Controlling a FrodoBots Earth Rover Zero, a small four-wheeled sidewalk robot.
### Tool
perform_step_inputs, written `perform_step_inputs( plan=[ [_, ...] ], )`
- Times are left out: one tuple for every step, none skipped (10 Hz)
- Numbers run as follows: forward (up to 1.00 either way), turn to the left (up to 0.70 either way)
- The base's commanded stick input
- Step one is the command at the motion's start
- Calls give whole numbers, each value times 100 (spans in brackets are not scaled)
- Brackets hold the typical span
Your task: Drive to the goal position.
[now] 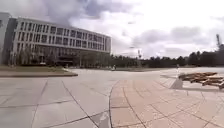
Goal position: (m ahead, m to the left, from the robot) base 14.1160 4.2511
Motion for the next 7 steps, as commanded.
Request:
perform_step_inputs(
  plan=[
    [70,0],
    [70,0],
    [70,0],
    [70,0],
    [70,0],
    [70,0],
    [70,0]
  ],
)
